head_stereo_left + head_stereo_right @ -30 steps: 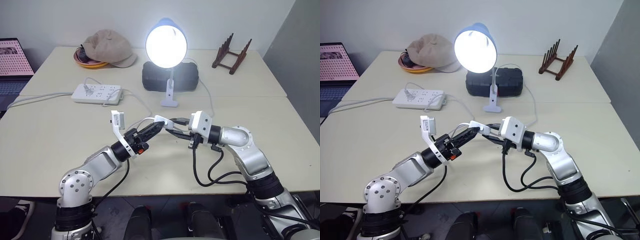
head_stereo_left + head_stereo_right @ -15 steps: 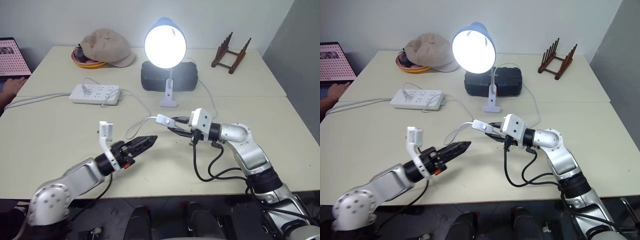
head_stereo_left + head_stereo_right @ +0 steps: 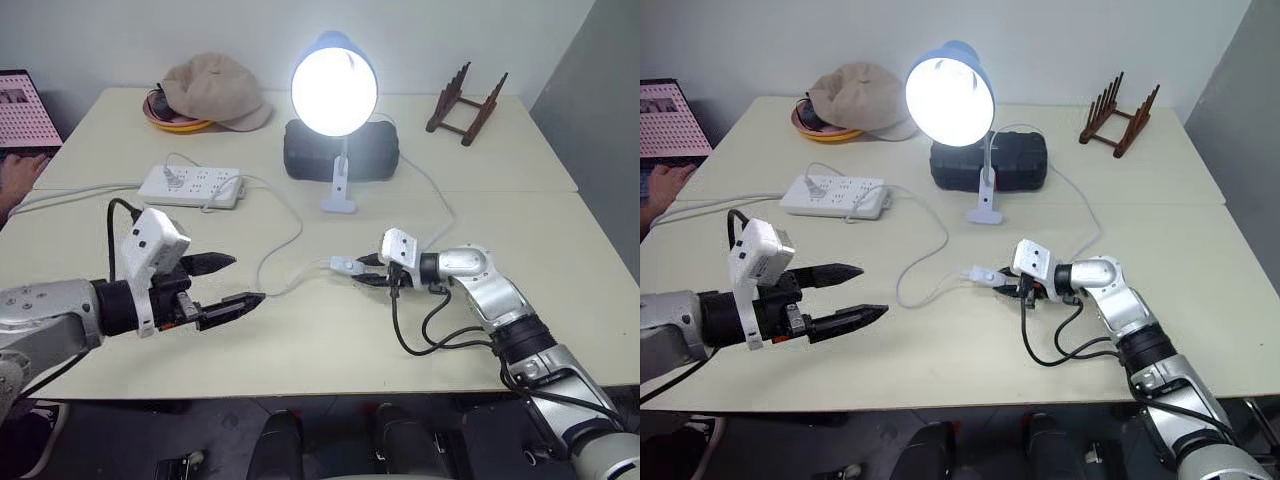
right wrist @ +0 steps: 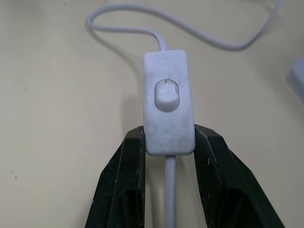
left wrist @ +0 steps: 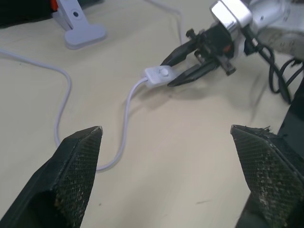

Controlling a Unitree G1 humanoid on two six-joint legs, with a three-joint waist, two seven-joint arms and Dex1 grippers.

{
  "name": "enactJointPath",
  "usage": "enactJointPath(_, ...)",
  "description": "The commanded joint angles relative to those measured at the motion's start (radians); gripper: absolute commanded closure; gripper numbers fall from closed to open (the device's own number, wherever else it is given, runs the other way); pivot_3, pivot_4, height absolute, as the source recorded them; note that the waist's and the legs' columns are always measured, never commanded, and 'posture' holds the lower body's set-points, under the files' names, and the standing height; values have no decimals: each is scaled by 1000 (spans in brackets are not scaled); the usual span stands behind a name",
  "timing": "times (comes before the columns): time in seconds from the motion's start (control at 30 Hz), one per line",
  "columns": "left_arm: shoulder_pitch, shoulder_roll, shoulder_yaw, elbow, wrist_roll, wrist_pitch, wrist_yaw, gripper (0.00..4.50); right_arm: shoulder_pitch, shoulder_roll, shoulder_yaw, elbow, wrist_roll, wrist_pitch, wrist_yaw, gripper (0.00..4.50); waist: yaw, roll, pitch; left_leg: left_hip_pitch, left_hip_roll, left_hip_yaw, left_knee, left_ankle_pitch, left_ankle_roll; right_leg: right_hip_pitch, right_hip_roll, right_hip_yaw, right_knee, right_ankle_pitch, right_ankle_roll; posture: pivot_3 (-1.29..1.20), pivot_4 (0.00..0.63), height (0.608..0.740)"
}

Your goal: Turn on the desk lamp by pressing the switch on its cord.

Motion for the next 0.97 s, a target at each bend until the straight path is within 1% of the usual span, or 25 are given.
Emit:
enactJointPath(0.03,3,84,-21,36,200,-127,-154,0,-66,-29,-14,31,17,-4,102,2361,0,0,0,0,0,0,-1,0,0,-1,0,0,0,1,1,0,150,740)
enactJointPath(0.1,-14,80,-20,64,214,-140,-191,0,-73,-54,-20,0,45,32,165,1990,0,2,1,0,1,0,-3,0,0,-1,1,-1,1,2,0,0,150,740)
enactJointPath(0.23,-54,67,-29,117,249,-149,-236,0,-67,-111,-53,-99,97,117,230,854,0,2,1,-1,1,0,-4,0,0,-2,1,-1,1,1,0,0,150,740)
enactJointPath(0.27,-61,65,-29,125,254,-149,-243,0,-63,-124,-58,-120,106,131,239,641,0,2,2,-2,1,0,-4,0,0,-2,1,-1,1,0,1,0,150,740)
enactJointPath(0.33,-79,66,-27,152,265,-148,-263,0,-50,-170,-86,-185,138,184,261,72,1,2,2,-2,1,0,-3,0,0,-2,1,-1,1,-1,3,0,150,740)
enactJointPath(0.5,-137,74,-36,218,277,-141,-316,0,-14,-309,-178,-335,219,319,298,17,7,3,2,-2,1,-1,-2,0,0,-2,0,-1,2,-1,4,0,150,740)
enactJointPath(0.63,-199,79,-75,264,300,-148,-356,0,12,-394,-232,-418,269,399,305,17,8,3,2,-1,1,-1,-1,0,0,-1,1,-1,3,-1,4,0,150,740)
enactJointPath(0.7,-215,80,-93,278,331,-161,-368,0,23,-408,-242,-443,248,387,266,17,6,3,2,-1,1,-1,-1,0,0,-1,1,-1,4,-1,4,0,150,740)
enactJointPath(0.8,-232,77,-134,298,371,-174,-394,0,30,-426,-261,-498,279,448,239,17,-2,3,2,0,1,0,-1,0,0,-2,1,-1,5,-1,4,0,150,740)
enactJointPath(0.97,-257,61,-150,322,398,-185,-415,0,61,-437,-278,-553,308,494,220,17,-5,3,2,-1,1,-1,-1,0,0,-2,1,-1,5,-1,4,0,150,740)
